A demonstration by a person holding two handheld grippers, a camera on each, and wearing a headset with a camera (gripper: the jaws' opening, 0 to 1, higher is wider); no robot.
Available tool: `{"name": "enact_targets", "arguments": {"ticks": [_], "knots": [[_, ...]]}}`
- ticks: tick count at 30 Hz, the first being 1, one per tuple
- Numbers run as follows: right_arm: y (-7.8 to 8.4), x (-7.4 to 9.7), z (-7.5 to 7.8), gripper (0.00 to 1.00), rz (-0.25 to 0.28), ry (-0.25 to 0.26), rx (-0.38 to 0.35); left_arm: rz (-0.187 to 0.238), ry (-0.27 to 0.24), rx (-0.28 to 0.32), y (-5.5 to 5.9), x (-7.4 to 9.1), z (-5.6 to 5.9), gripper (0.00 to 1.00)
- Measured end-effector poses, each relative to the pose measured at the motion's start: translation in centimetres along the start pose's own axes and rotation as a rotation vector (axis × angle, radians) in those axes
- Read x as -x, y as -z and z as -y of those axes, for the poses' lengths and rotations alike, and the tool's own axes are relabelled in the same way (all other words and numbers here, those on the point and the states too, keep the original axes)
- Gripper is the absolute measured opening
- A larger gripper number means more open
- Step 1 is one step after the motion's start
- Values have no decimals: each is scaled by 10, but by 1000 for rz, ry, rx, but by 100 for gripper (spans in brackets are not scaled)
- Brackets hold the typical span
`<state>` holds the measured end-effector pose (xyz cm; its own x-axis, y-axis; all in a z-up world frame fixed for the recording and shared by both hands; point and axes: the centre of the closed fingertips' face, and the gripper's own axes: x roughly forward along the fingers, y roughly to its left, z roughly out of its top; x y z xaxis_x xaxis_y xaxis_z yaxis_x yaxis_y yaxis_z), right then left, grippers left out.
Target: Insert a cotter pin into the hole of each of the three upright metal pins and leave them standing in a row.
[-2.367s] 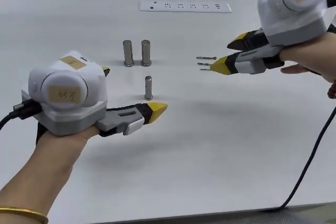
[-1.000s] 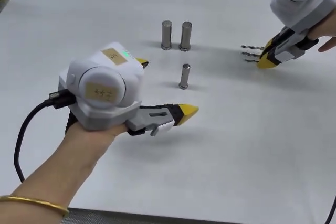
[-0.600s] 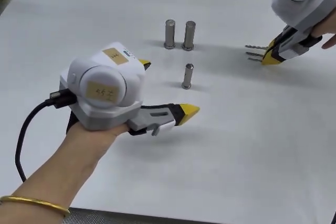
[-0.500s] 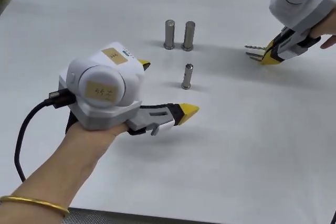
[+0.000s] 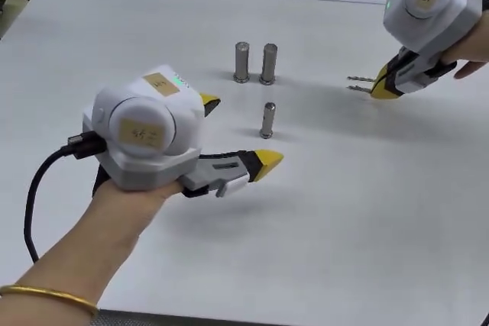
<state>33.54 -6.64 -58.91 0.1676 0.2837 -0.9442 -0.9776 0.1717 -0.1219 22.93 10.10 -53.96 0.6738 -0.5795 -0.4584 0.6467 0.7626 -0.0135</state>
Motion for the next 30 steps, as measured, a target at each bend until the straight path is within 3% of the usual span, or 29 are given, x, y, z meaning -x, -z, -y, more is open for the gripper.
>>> {"name": "enact_targets", "arguments": {"ticks": [8,20,30], "knots": [[-17,9,-14,0,69,20,60,15,29,20,-9,2,4,53],[-60,29,-73,0,198,11,162,-7,70,32,-12,7,15,39],[-85,41,-103,0,276,28,246,12,132,138,-24,8,24,29]]}}
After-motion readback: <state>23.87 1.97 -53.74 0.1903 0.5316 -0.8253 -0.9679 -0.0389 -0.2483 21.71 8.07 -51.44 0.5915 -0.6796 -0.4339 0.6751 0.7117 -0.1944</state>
